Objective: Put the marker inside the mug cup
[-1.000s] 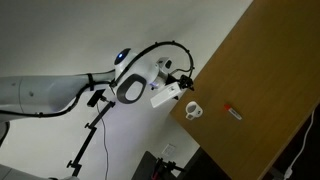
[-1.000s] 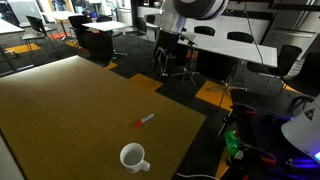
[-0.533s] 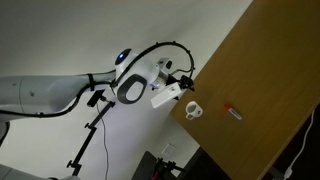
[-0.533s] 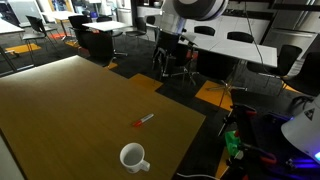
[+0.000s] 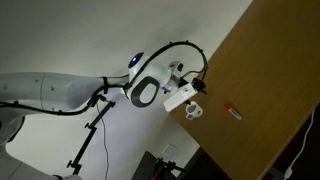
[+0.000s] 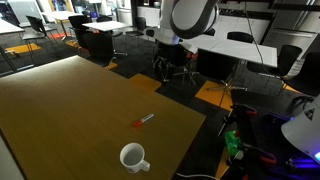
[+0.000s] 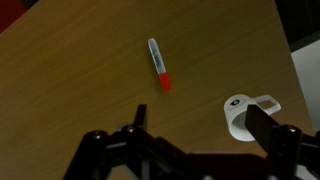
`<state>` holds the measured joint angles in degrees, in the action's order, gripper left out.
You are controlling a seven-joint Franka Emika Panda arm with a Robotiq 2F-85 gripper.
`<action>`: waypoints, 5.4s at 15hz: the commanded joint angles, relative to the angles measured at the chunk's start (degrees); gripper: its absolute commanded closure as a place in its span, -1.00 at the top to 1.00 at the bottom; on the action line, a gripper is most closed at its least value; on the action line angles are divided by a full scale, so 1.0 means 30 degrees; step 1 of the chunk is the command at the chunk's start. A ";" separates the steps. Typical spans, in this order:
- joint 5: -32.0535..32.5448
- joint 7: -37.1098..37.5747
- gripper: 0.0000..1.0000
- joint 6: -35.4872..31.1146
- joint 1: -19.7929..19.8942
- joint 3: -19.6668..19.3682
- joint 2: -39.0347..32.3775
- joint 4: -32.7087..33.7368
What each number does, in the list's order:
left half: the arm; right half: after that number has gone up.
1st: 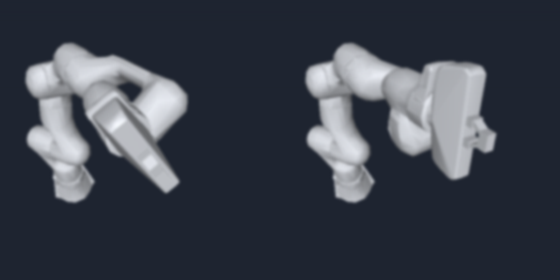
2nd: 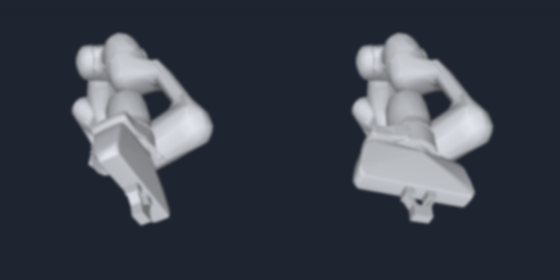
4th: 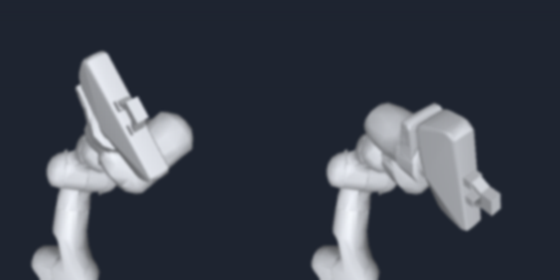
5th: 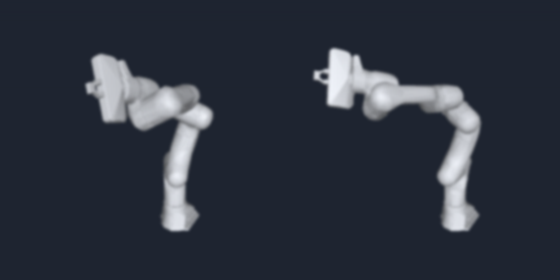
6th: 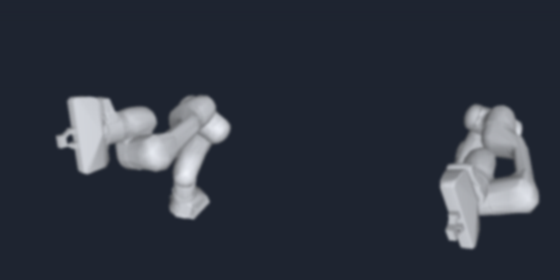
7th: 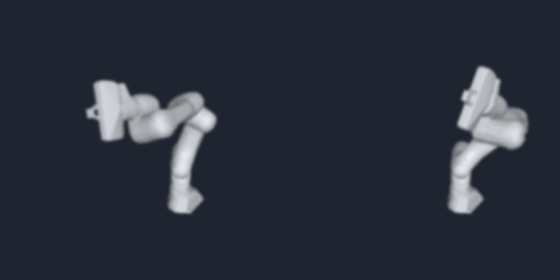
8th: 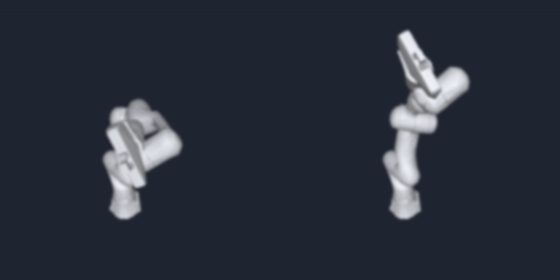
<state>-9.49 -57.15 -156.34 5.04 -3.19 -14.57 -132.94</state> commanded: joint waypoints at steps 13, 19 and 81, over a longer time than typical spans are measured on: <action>0.3603 -0.1994 1.00 -0.1020 0.2833 0.2760 -0.7552 0.5312; 0.4233 -0.0619 1.00 -0.2251 0.2501 0.2446 -1.0195 0.7361; 0.3162 0.3544 -0.87 0.1329 0.4529 0.4714 -1.2954 1.2539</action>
<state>0.79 -44.47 -151.43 15.64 7.45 -59.89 -87.55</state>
